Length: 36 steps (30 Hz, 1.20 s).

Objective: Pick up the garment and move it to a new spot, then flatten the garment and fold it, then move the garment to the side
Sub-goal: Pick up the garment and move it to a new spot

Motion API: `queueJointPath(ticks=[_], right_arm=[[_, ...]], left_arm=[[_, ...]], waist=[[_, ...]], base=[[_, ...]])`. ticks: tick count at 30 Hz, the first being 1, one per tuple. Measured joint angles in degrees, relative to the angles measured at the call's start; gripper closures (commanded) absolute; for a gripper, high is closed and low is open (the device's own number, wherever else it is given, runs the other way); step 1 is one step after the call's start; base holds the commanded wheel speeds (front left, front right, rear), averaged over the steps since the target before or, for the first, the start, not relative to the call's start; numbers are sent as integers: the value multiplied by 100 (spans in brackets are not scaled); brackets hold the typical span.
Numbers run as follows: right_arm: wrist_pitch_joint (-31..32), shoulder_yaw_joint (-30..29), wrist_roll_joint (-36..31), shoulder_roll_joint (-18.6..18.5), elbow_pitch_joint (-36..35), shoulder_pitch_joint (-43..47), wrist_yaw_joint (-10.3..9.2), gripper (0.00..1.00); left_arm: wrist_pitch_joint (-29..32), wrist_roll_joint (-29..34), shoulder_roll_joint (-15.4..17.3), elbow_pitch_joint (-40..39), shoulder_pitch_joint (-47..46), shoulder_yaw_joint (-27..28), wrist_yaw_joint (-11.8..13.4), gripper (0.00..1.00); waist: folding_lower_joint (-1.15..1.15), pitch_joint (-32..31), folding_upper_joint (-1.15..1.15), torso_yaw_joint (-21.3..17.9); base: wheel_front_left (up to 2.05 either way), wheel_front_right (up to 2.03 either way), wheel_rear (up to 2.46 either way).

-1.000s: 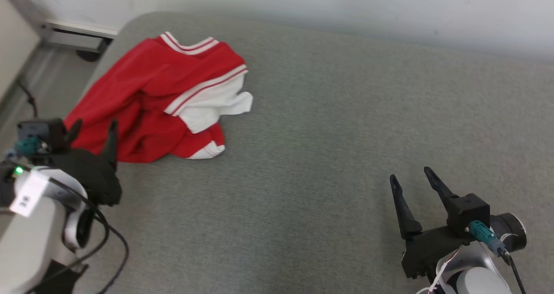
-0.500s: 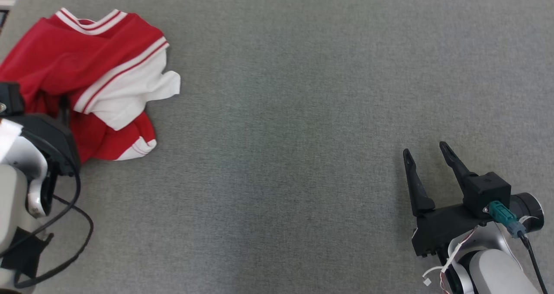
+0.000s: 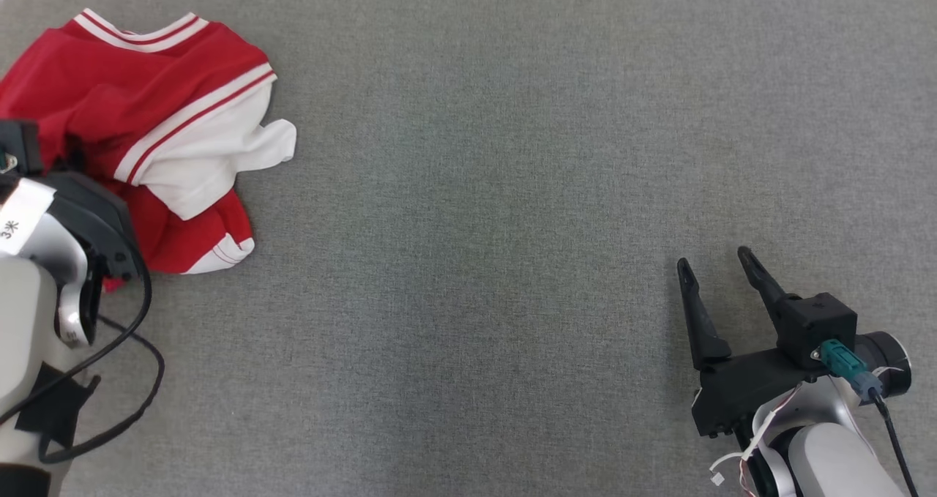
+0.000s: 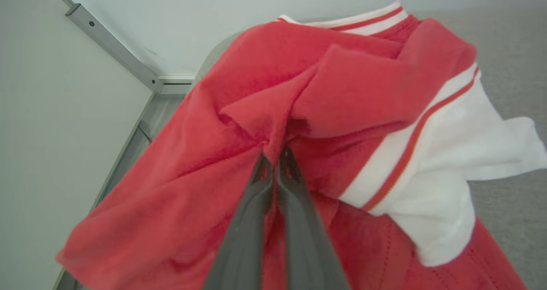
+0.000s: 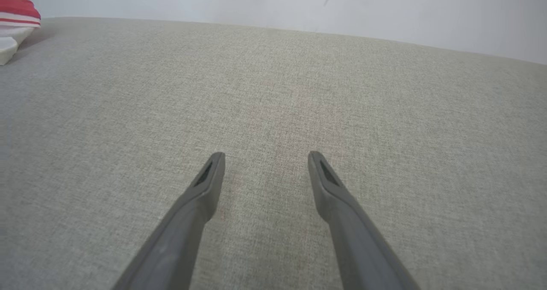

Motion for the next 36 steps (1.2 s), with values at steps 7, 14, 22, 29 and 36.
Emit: queueJointPath(ticks=[7, 14, 22, 29, 36], right_arm=[[-9, 69, 67, 144, 291, -87, 0, 0], [-94, 201, 160, 449, 649, -102, 1, 0], [-214, 310, 219, 595, 934, -13, 1, 0], [-281, 309, 270, 617, 987, 325, 1, 0], [-321, 277, 309, 643, 927, 471, 0, 0]], left_arm=[[-457, 208, -127, -257, -457, -101, 42, 100], [-950, 290, -525, -810, -714, -419, -54, 100], [-1158, 337, -1102, -1528, -716, -864, -336, 100], [-1154, 15, -1706, -2062, -661, -1170, -580, 100], [-775, 44, -1679, -1996, -271, -1472, -599, 100]], waist=[[0, -279, 0, 32], [0, -720, 0, -37], [-1, -1210, 0, -414], [-1, -1521, -1, -967], [-1, -1709, -1, -1582]], base=[[0, 0, 0], [0, 0, 0], [0, 0, 0], [0, 0, 0], [0, 0, 0]])
